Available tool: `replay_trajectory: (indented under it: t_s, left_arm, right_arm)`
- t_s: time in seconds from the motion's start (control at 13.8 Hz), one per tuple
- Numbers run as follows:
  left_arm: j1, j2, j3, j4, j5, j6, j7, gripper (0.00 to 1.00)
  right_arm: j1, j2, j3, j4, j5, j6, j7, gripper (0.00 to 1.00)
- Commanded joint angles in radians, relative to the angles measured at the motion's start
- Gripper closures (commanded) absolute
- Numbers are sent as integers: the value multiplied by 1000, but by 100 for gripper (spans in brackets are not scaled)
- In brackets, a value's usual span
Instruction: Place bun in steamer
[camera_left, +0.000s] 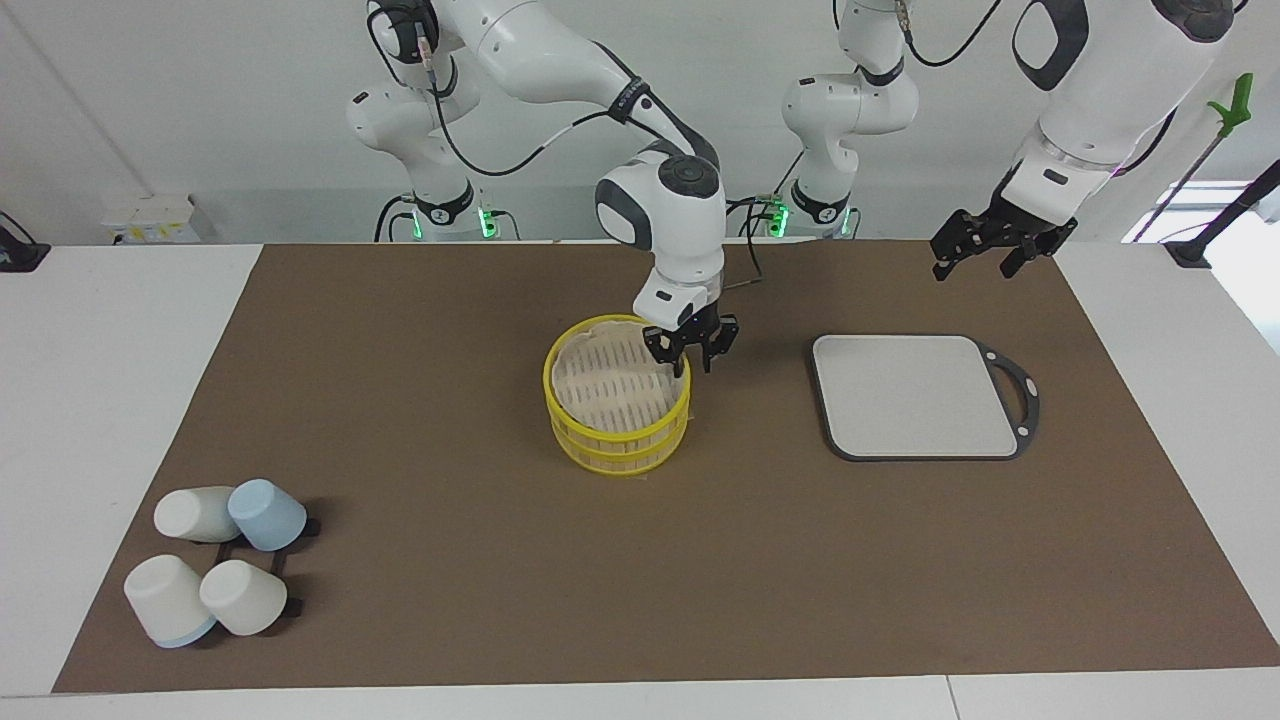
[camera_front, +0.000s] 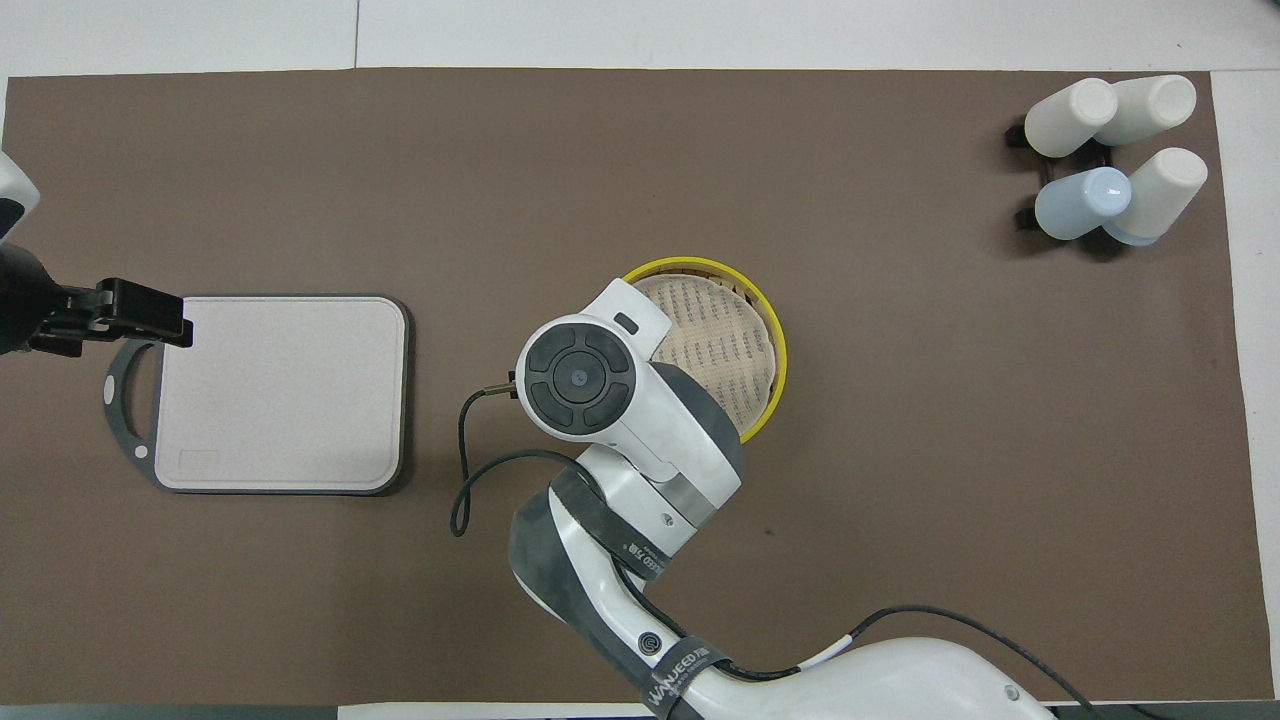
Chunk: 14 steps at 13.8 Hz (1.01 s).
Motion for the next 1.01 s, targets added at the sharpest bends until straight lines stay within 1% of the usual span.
replay_trajectory:
  t_s: [0.0, 0.14, 0.36, 0.43, 0.65, 0.87, 0.94]
  left_arm:
    - [12, 11, -5, 23, 13, -3, 18, 0]
    - [14, 11, -5, 22, 13, -4, 19, 0]
    - [9, 11, -5, 23, 38, -7, 21, 0]
    - [5, 11, -7, 23, 55, -4, 21, 0]
    - [3, 11, -7, 23, 55, -4, 19, 0]
    - [6, 11, -7, 22, 55, -3, 21, 0]
    - [8, 11, -7, 22, 55, -3, 21, 0]
  right_arm:
    - [-69, -69, -4, 27, -9, -69, 16, 0]
    - [-132, -130, -2, 27, -7, -93, -10, 0]
    - [-233, -192, -4, 48, -6, -219, -146, 0]
    - [-281, -222, -4, 47, -4, -276, -206, 0]
    - [-454, -310, -2, 44, 8, -509, -423, 0]
    - [-569, -403, -4, 33, 8, -658, -608, 0]
    - [-591, -420, -7, 30, 16, -693, -657, 0]
